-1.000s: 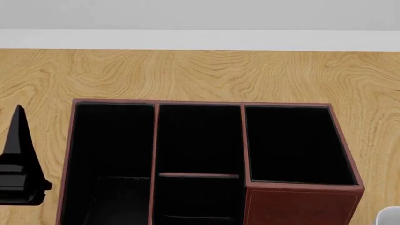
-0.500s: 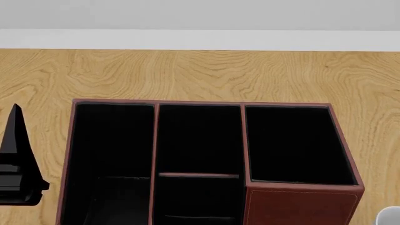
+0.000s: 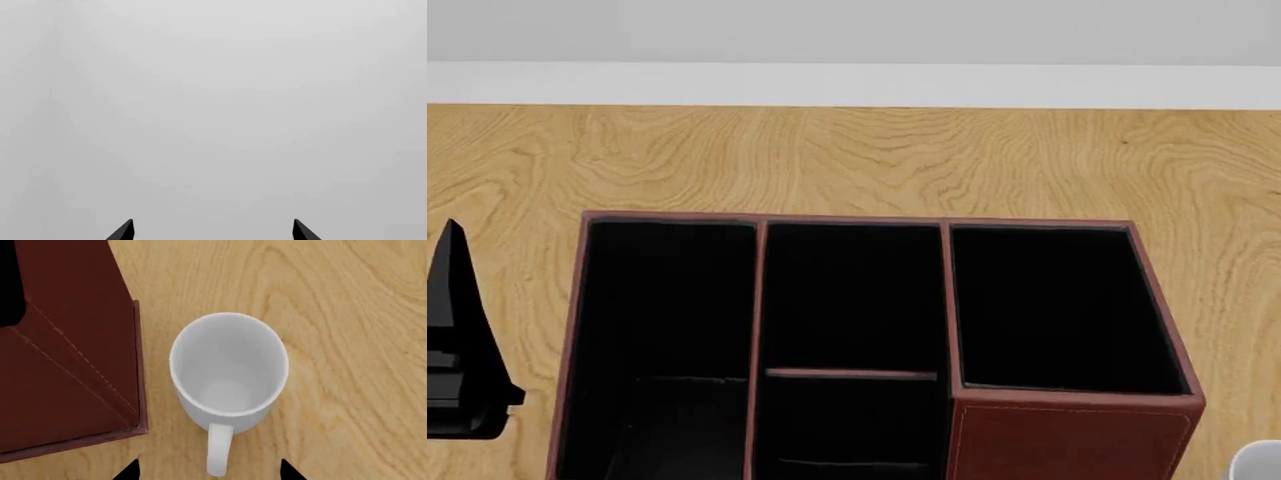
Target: Pick up the white mug and place it to the right of the caddy.
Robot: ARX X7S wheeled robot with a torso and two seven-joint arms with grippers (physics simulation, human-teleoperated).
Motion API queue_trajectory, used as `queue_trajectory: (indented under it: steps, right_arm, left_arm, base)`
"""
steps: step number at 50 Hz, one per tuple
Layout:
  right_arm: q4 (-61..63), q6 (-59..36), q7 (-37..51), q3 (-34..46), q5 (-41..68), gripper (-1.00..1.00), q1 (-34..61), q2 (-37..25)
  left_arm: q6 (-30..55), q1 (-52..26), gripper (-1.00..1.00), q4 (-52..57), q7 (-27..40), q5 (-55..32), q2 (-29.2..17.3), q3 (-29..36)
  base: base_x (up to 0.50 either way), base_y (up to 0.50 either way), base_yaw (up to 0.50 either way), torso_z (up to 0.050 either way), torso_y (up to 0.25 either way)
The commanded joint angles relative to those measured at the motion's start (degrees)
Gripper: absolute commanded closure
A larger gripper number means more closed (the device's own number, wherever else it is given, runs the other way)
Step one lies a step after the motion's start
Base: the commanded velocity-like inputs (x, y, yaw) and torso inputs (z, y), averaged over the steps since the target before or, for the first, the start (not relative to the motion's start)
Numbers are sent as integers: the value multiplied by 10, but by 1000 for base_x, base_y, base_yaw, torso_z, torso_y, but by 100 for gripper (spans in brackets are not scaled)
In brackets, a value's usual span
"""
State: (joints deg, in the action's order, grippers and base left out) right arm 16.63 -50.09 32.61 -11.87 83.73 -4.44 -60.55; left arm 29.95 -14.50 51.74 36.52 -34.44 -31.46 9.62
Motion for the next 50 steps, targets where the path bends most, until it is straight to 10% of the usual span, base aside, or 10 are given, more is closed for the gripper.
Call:
queue_trajectory:
  steps: [1, 50]
  right_arm:
    - [64, 4, 26, -82, 25, -100, -82, -12]
    - [233, -79, 38, -462, 111, -100, -266, 43]
  left_arm:
    - [1, 1, -100, 8, 5, -5, -5, -3]
    - [-2, 4, -100, 30, 22, -26, -21, -9]
  base:
    - [0, 0, 0, 0, 0]
    - [0, 0, 0, 0, 0]
